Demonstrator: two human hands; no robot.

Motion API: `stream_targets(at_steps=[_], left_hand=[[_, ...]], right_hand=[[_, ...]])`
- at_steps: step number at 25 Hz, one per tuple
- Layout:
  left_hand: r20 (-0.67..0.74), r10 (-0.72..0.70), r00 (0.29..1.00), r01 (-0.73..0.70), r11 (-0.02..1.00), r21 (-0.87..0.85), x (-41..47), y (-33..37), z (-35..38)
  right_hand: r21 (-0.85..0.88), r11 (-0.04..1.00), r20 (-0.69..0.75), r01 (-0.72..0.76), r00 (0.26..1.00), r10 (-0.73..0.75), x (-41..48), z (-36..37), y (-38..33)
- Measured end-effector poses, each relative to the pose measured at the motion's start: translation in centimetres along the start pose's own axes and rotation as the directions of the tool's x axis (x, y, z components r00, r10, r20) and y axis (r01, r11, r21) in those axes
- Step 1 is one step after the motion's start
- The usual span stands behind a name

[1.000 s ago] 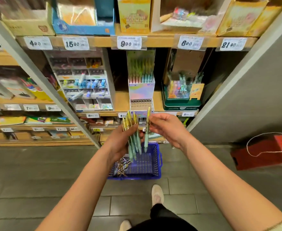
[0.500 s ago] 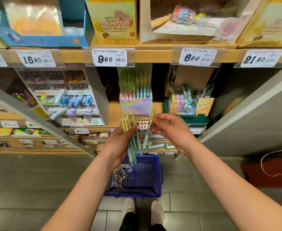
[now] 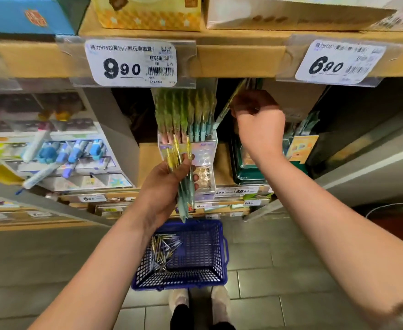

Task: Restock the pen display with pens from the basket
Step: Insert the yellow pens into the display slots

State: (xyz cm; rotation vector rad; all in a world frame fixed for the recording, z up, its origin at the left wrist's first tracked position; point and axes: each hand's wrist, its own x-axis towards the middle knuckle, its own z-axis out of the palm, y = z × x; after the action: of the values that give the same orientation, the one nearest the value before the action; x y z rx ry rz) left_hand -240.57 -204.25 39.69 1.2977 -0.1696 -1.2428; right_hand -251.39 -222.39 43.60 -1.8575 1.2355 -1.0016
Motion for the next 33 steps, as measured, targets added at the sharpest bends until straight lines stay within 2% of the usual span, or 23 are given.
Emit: stream_targets(at_steps=[3,6,9,12,15,21,23,25,26,27,31,33], left_hand=[[0.013,-0.017,1.0,0.017,1.0,-0.008,0.3,-0.1,-0.4],[0.004,-0.031,0.999,0.031,0.999,-0.017,0.5,0.0,-0.6],[0.014,-0.042,0.999,0.043,0.999,-0.024,0.8,0.0,-0.9],[0.026,-0.057,0.998,0.058,0.998,-0.018,1.0,-0.3,-0.9],[0.029,-0.059,0.998,0.059,0.998,0.012,1.0,-0.5,-0.9],[-0.006,-0.061,0.998,0.062,0.998,0.023,1.4,-0.4,-0.4],[-0.01,-0.053,0.999,0.053,0.999,0.009,1.5,-0.3,0.0],[-0.001,-0.044,0.999,0.044,0.999,0.018,1.5,-0.3,0.2],[0.008,-0.034,0.999,0.034,0.999,0.04,1.5,-0.3,0.3],[0.017,-0.021,1.0,0.02,0.997,0.07,1.4,-0.3,0.3],[0.007,-0.007,1.0,0.006,0.992,0.123,1.4,-0.4,-0.1],[-0.015,-0.031,0.999,0.031,0.998,0.059,1.7,-0.4,-0.7]], right_hand=[[-0.072,0.992,0.036,0.104,0.994,-0.102,0.0,0.8,0.4],[-0.063,0.985,0.038,0.158,0.987,-0.156,0.2,1.0,0.2],[-0.126,0.968,0.058,0.215,0.976,-0.209,0.4,1.4,0.3],[-0.167,0.969,0.162,0.183,0.974,-0.156,0.2,1.9,0.8],[-0.28,0.944,0.25,0.173,0.963,-0.102,-0.1,2.6,1.1],[-0.414,0.905,0.29,0.1,0.957,0.027,-0.2,2.6,0.2],[-0.298,0.953,0.348,-0.065,0.922,0.171,-1.3,2.2,0.3],[-0.12,0.954,0.509,-0.276,0.808,0.297,-3.4,2.0,0.0],[-0.081,0.944,0.575,-0.321,0.758,0.307,-4.4,2.1,0.0],[-0.059,0.944,0.599,-0.325,0.745,0.294,-5.1,2.2,0.1],[0.037,0.949,0.527,-0.314,0.813,0.248,-5.7,2.6,-0.2],[0.114,0.958,0.411,-0.265,0.89,0.197,-4.8,2.1,-1.0]])
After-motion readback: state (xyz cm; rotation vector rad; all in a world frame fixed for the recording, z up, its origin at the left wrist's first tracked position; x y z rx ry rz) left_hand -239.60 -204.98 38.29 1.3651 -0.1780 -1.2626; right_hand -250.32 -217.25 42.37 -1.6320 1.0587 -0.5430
